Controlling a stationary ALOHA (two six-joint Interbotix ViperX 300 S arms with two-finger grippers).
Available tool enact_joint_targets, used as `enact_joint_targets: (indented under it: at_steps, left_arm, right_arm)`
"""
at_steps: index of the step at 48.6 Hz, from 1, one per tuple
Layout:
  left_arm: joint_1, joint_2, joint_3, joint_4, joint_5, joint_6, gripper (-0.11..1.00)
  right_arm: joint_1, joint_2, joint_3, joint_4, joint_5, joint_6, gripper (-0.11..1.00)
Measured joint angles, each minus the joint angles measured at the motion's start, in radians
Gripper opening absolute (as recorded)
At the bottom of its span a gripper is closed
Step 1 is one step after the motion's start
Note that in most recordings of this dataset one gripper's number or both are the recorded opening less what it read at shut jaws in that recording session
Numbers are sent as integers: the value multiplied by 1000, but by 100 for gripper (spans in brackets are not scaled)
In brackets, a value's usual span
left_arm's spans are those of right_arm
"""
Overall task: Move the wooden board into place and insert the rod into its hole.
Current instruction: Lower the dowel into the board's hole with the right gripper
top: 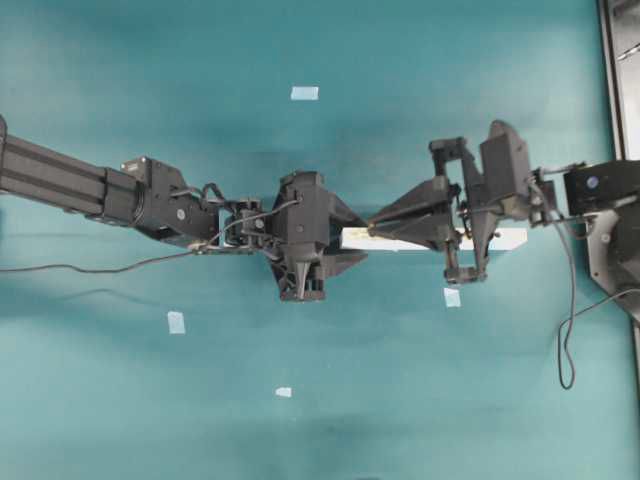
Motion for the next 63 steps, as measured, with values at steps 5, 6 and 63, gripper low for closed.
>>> enact_joint_targets:
  at_steps: [5, 6, 63]
  left_arm:
    - [-2, 0, -3, 2, 5, 2, 53]
    - [-3, 0, -5, 2, 5, 0, 52]
    - [-3, -2, -8, -3, 17, 0, 21]
  right_arm:
    - [0, 14, 0, 2, -3, -9, 9]
    - [-2, 17, 0, 2, -3, -12, 9]
    - [-2, 104, -26, 12, -43, -35, 9]
